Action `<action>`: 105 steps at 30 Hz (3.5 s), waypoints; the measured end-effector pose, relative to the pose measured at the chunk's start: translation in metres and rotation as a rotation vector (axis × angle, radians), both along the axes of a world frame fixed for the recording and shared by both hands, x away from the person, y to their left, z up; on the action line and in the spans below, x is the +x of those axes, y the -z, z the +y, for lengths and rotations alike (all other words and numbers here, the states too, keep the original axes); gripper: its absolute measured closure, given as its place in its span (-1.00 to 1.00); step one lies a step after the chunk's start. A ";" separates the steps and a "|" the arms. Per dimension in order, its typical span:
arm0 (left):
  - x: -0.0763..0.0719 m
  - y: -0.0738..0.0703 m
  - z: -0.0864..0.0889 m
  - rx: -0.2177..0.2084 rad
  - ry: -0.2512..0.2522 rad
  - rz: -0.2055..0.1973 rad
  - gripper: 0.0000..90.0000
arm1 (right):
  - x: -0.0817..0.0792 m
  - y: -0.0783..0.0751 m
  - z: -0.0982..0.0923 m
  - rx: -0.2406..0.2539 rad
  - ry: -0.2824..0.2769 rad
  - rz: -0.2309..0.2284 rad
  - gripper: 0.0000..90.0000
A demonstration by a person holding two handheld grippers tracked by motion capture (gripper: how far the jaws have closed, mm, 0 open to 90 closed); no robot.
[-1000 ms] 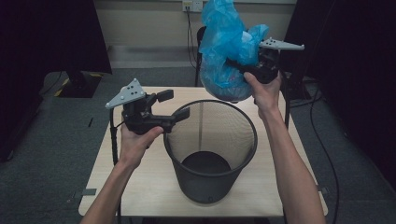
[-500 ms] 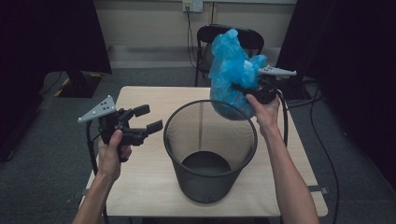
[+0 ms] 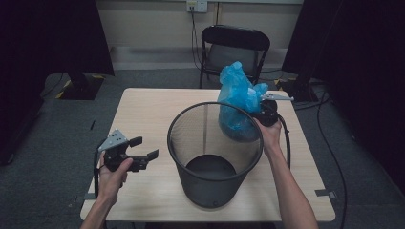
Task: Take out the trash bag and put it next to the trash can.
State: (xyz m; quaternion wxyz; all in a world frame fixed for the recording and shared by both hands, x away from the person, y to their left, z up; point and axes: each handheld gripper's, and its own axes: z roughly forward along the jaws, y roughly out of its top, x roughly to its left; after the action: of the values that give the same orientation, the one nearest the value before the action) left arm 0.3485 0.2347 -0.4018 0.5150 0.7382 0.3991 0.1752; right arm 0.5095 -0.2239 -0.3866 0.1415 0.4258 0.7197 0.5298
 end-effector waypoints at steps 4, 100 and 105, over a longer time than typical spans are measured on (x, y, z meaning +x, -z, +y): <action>-0.004 0.034 -0.001 0.092 -0.030 0.071 -0.65 | 0.003 0.017 -0.004 -0.035 0.017 0.018 0.94; -0.003 0.100 -0.026 0.320 -0.100 0.189 -0.87 | -0.173 0.072 -0.067 -0.210 0.159 0.086 -0.58; -0.003 0.100 -0.026 0.320 -0.101 0.189 -0.87 | -0.170 0.095 -0.066 -0.280 0.182 0.165 -0.59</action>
State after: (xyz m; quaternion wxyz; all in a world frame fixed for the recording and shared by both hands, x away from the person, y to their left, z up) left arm 0.3452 0.2088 -0.5014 0.3419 0.8028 0.4492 0.1920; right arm 0.3392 -0.2895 -0.4812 0.1872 0.5074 0.7540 0.3728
